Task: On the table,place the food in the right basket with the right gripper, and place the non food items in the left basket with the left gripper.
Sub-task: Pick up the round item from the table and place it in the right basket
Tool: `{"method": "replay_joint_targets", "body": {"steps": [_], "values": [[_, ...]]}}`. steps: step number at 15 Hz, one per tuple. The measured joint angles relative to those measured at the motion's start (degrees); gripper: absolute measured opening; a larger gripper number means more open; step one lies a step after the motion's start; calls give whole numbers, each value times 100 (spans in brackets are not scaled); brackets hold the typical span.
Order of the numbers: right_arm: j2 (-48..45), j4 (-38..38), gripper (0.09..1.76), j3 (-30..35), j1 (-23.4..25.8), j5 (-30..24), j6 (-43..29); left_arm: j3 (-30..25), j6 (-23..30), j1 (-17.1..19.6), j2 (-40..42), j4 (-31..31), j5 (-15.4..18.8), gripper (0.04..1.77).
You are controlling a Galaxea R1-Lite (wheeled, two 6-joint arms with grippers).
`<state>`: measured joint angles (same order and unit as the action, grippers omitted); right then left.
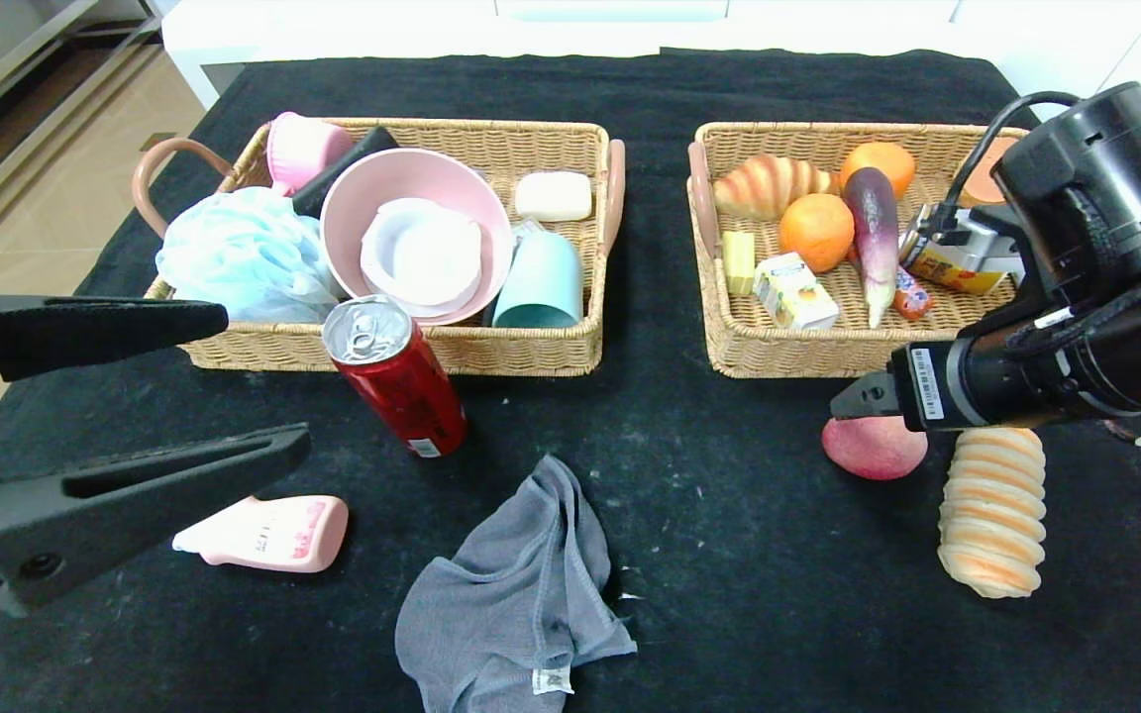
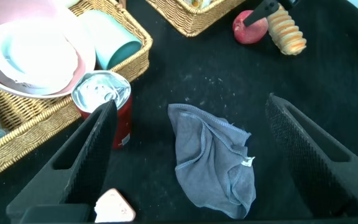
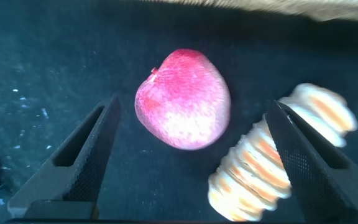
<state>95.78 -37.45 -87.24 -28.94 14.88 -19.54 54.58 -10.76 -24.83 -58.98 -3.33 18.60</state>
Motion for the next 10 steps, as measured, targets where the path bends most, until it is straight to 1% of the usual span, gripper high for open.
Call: {"method": "replay_joint_targets", "body": {"steps": [10], "values": [[540, 51, 170, 57, 15, 5, -197, 0, 2, 0, 7, 0, 0, 172]]}}
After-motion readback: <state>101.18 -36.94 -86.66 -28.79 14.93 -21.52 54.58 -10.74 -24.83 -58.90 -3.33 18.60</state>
